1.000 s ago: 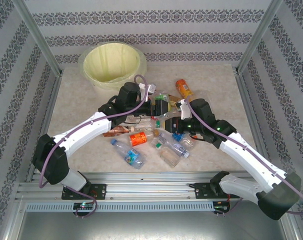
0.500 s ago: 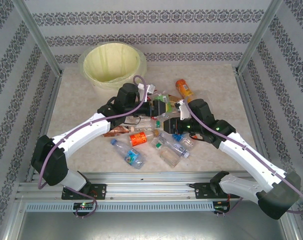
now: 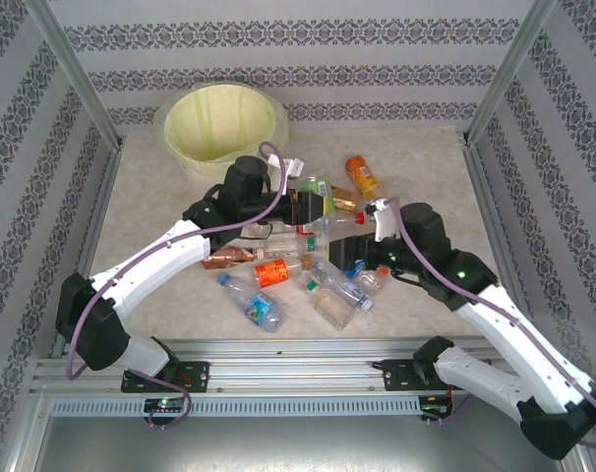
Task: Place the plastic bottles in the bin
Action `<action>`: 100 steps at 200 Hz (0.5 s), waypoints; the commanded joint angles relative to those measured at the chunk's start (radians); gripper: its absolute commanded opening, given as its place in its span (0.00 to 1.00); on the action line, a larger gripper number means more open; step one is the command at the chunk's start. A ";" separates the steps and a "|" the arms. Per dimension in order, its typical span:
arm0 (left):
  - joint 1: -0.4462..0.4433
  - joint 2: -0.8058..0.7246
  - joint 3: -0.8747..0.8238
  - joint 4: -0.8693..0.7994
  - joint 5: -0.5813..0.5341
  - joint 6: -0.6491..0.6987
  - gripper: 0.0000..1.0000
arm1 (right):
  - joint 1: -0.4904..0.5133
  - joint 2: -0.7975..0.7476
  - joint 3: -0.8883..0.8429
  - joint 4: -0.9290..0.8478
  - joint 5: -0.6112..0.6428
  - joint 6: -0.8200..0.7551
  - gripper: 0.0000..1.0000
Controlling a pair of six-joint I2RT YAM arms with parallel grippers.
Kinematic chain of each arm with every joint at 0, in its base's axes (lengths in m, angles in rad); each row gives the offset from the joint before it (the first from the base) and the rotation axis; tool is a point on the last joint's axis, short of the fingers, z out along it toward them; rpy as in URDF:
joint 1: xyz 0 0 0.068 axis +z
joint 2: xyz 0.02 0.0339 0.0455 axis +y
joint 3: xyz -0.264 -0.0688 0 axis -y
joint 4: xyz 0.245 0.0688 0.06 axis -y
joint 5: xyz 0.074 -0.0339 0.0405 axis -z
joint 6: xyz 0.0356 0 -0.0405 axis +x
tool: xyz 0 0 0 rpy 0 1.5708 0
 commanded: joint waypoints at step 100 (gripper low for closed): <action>0.044 0.042 0.547 -0.567 -0.596 0.342 0.53 | 0.005 -0.183 0.238 -0.060 0.010 -0.110 0.98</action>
